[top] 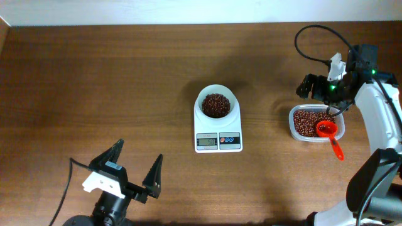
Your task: Scoop item into bowl and weigh 50g on scale
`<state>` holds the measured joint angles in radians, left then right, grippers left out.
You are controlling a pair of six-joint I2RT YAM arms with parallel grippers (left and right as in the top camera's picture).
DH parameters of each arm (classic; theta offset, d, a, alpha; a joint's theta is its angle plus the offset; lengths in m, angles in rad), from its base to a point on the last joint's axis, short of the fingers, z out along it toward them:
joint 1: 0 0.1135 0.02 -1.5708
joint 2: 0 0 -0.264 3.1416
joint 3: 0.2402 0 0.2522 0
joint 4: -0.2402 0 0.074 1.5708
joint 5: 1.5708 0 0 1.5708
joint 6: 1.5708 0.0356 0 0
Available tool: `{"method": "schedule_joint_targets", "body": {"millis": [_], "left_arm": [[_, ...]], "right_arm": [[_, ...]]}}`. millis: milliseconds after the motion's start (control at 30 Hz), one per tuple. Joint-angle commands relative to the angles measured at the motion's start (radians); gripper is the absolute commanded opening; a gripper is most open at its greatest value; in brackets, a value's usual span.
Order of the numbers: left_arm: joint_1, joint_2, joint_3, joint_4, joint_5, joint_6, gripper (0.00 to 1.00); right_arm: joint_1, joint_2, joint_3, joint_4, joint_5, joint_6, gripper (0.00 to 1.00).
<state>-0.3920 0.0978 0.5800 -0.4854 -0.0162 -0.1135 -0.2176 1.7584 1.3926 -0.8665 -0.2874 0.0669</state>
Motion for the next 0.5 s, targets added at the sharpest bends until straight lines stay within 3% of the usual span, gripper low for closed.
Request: {"method": "schedule_joint_targets", "body": {"millis": [0,233,400,467], "left_arm": [[0.016,-0.08,-0.113,0.105,-0.007,-0.001,0.99],[0.016,-0.092,-0.372,0.617,-0.011,0.063,0.99],[0.016,-0.093,-0.573,0.844,-0.011,0.062,0.99],[0.018,-0.093,-0.571,0.778,-0.027,0.063,0.99]], "right_arm": [[0.009,-0.002,-0.003,0.0,0.009,-0.011,0.99],[0.009,-0.002,-0.003,0.0,0.008,-0.011,0.99],[0.009,-0.002,-0.003,0.0,0.008,-0.011,0.99],[0.009,-0.002,-0.003,0.0,0.008,-0.011,0.99]]}}
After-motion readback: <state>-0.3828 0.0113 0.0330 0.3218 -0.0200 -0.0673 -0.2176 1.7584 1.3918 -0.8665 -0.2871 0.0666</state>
